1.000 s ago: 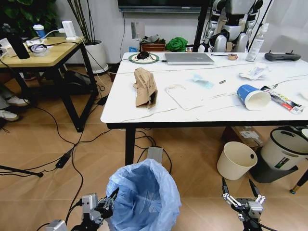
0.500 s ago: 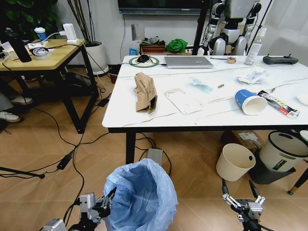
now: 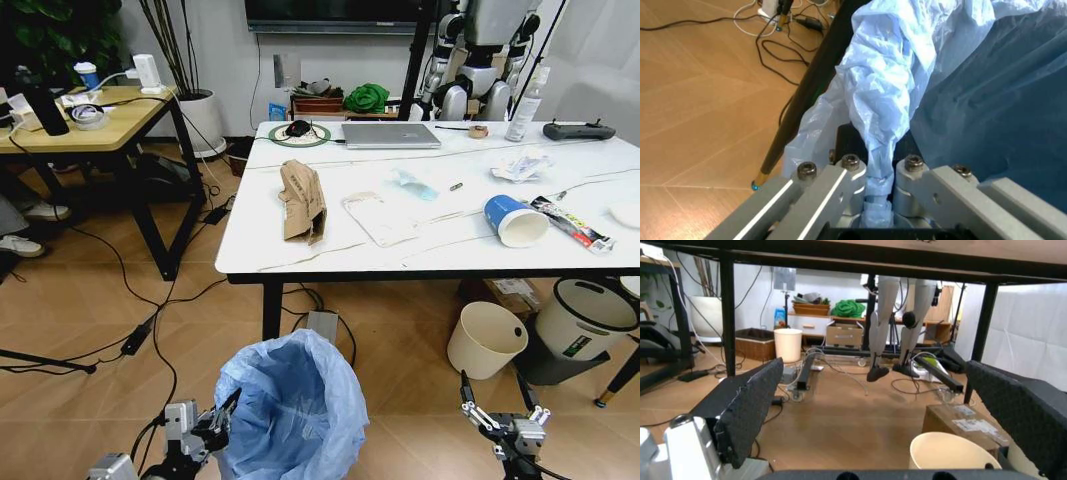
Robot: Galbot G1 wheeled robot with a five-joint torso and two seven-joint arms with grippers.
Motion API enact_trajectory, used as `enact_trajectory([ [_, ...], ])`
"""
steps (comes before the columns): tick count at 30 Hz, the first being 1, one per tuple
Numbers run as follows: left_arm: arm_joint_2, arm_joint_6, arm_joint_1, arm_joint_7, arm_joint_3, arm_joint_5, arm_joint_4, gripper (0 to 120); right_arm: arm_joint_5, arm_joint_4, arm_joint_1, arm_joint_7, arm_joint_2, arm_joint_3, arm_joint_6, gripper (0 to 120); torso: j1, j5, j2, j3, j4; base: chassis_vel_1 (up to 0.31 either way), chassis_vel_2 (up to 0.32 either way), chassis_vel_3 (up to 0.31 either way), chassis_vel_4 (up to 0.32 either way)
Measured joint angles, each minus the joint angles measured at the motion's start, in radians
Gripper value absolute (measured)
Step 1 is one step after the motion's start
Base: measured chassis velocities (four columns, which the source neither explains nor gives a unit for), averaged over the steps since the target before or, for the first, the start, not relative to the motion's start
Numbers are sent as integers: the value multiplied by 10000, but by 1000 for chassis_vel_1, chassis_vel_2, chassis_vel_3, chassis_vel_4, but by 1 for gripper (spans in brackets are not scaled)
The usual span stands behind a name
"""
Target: Pick up the trash bin and place the trash from the table into it.
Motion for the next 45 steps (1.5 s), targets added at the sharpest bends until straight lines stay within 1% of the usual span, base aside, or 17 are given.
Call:
enact_trajectory([
  [13,-26,2,88,-1,35,75,-40,0,43,-9,-17,19,-45,23,-9,100,201,0,508,308,0,0,0,0,0],
  [20,-38,2,116,5,37,103,-63,0,52,74,-76,22,-52,27,9,100,343,0,857,515,0,0,0,0,0],
  [28,-35,-2,128,16,21,103,-73,0,52,210,-110,26,-65,28,0,100,470,0,1152,681,0,0,0,0,0],
  [35,-30,-5,142,16,55,103,-72,0,53,302,-177,54,-89,32,-4,100,609,0,1507,898,0,0,0,0,0],
  [45,4,-6,130,17,47,78,-79,0,47,309,-182,64,-94,32,-10,100,781,0,1908,1128,0,0,0,0,0],
])
